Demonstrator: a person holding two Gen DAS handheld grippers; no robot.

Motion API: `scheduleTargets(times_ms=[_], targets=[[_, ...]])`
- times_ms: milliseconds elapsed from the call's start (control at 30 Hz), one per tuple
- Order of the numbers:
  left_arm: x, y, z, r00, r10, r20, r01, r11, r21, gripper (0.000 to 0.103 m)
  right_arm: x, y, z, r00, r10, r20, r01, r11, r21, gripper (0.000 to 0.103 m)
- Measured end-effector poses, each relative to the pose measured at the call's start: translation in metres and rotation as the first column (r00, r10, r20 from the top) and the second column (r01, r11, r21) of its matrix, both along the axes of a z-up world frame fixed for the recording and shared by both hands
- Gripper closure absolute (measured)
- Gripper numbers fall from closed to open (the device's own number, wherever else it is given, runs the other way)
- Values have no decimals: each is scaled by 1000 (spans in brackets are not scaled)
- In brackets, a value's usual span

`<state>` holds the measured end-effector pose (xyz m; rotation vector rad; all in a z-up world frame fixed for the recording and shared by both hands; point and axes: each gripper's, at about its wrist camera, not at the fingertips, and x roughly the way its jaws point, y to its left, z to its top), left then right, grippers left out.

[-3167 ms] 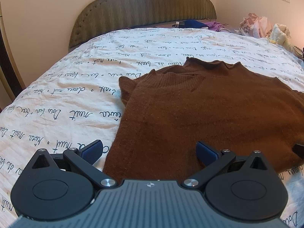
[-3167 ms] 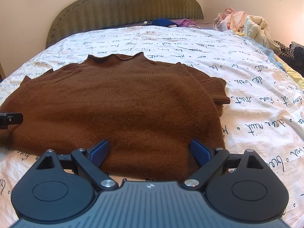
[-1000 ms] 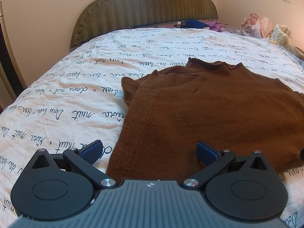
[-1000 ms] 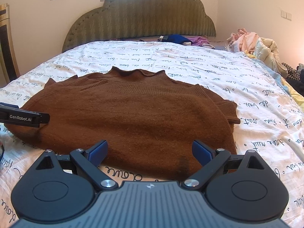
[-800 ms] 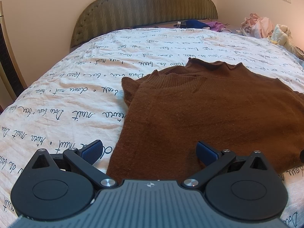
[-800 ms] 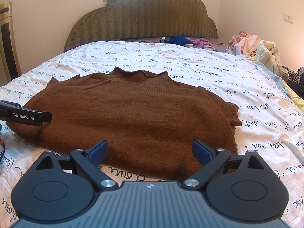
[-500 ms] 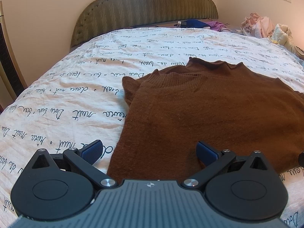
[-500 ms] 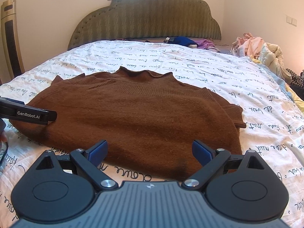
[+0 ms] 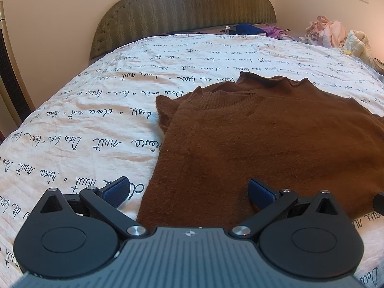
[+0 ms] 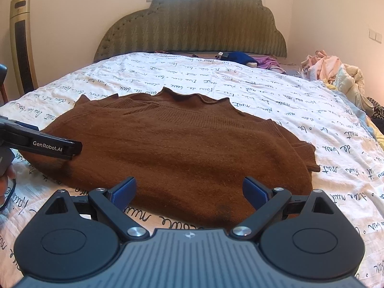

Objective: Fold small clothes

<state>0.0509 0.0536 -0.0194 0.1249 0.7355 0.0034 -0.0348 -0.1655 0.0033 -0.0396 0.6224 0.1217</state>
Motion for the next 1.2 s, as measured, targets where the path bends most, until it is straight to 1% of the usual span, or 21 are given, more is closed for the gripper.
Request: scheduleTargets(times_ms=[300,567,1000,1100,1200], targets=[[1,6,2,1000,10,6,-10,1000,0,0,-2,13,0,1000,26,15,-26,999,-44,7],[3,8,5,1000,17,4,-17,1000,-2,0,-4,21,3,998,57,25,-56,997,-57,7],[10,17,7,1000,26,-1,-26,1000,-12,0,-7,48,4,992,125,33,-121,987,-101,7],[18,24,11,1000,14,-4,-14,999,-30,0,-6,56,3,989,147,32,-143,983,-116,7],[33,37,16,1000,-18,-22,17,997,-73,0,-7,67,3,983,178,38,-170,974,-149,7]])
